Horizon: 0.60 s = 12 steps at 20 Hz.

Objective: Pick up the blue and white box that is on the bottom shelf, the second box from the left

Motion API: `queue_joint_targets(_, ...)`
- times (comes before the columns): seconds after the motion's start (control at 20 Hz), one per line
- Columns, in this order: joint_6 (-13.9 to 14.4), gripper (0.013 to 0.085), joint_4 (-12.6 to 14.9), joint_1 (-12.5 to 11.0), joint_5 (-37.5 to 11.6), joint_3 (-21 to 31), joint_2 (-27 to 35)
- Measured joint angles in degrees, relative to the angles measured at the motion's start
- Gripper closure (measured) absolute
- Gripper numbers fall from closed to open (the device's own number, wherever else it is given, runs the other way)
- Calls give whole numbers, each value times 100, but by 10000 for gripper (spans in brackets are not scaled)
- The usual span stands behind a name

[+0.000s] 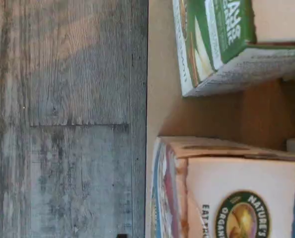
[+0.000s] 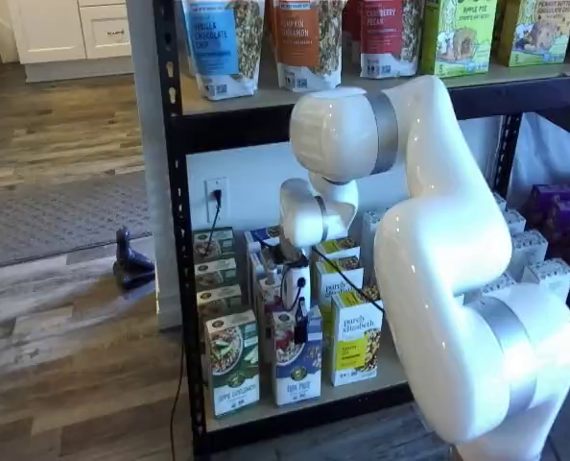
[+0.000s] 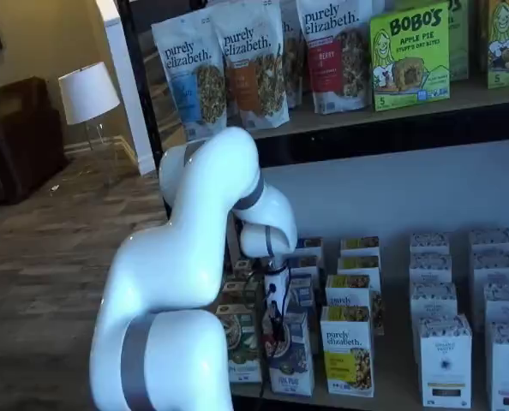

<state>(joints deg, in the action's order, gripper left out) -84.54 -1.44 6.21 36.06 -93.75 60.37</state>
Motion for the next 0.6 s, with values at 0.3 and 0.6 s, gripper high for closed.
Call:
queue_joint_targets(0.3, 81, 130, 87, 12, -179, -10, 136)
queue_joint_targets(0.6, 22, 170, 36, -5, -195, -36, 166)
